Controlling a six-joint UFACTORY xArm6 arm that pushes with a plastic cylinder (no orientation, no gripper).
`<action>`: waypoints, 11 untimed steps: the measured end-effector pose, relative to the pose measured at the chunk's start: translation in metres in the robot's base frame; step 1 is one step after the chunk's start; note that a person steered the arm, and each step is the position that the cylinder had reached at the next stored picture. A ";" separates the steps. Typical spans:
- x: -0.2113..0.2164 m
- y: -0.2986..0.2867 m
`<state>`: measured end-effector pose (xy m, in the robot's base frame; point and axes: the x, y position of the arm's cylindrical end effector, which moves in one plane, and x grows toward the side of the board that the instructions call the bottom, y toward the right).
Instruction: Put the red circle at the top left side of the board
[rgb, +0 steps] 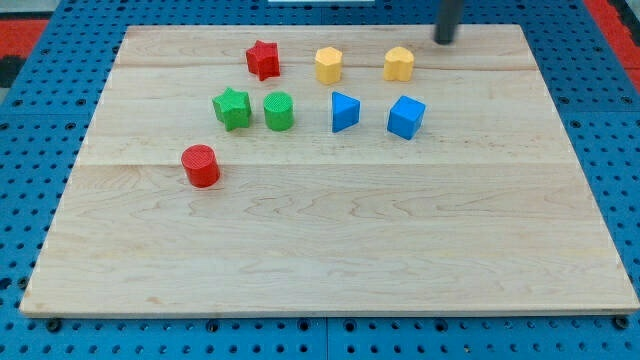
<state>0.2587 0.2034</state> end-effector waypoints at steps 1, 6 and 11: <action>0.136 -0.017; 0.199 -0.443; 0.019 -0.443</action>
